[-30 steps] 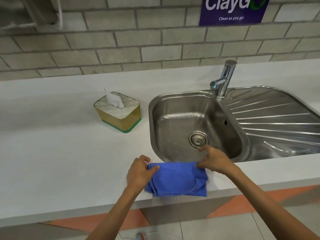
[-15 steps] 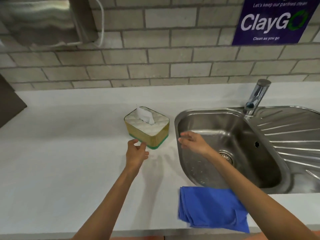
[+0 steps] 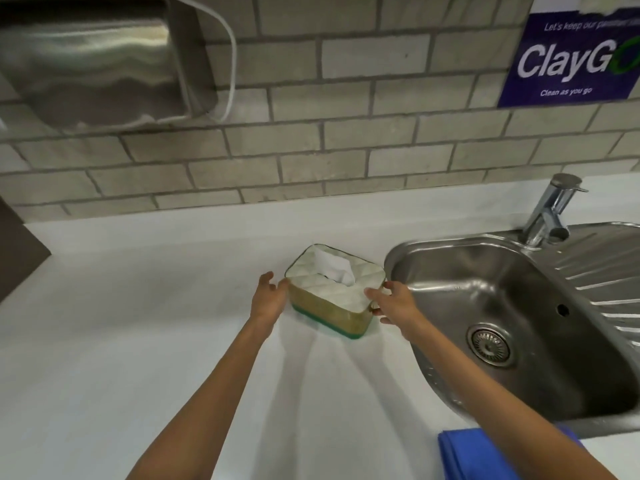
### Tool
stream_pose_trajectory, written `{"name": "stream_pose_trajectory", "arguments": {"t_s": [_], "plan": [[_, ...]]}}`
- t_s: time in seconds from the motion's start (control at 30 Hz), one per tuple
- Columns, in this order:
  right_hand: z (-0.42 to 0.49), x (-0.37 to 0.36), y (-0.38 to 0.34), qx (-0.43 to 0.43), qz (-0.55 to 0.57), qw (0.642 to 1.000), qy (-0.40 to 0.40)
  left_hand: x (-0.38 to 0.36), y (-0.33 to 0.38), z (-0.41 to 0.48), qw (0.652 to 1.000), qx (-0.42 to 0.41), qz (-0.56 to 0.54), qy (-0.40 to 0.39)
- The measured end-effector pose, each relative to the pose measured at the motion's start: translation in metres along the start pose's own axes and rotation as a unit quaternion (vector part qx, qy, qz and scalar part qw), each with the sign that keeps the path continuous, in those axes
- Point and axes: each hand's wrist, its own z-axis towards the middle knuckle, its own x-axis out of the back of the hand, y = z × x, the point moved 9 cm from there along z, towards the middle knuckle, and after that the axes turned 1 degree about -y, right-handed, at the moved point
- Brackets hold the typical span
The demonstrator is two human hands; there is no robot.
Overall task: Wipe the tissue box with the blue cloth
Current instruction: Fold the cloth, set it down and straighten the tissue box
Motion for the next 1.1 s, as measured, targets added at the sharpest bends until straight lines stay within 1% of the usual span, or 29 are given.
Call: {"name": "stream_pose_trajectory", "arguments": {"t_s": [0.1,0.23,0.4,0.57,0.7,1.1], "plan": [[0.013,0.000,-0.005,0.016,-0.013,1.000,0.020,-0.007,0.001,0.014,0.999,-0.013,0.017,-0.026],[0.036,0.000,-0.019,0.027,-0.017,0.999,0.023,-0.015,0.006,0.030,0.999,-0.029,0.021,-0.029],[0.074,-0.006,-0.045,0.061,-0.008,0.998,0.026,-0.020,0.018,0.055,0.999,-0.042,0.016,-0.012],[0.116,-0.014,-0.067,0.074,-0.009,0.997,0.019,-0.024,0.028,0.080,0.998,-0.056,-0.018,0.000],[0.142,-0.019,-0.081,0.088,-0.034,0.995,0.024,-0.028,0.039,0.099,0.997,-0.072,-0.019,0.018],[0.180,-0.021,-0.089,0.096,-0.002,0.995,0.022,-0.032,0.050,0.129,0.996,-0.079,0.002,0.044]]}}
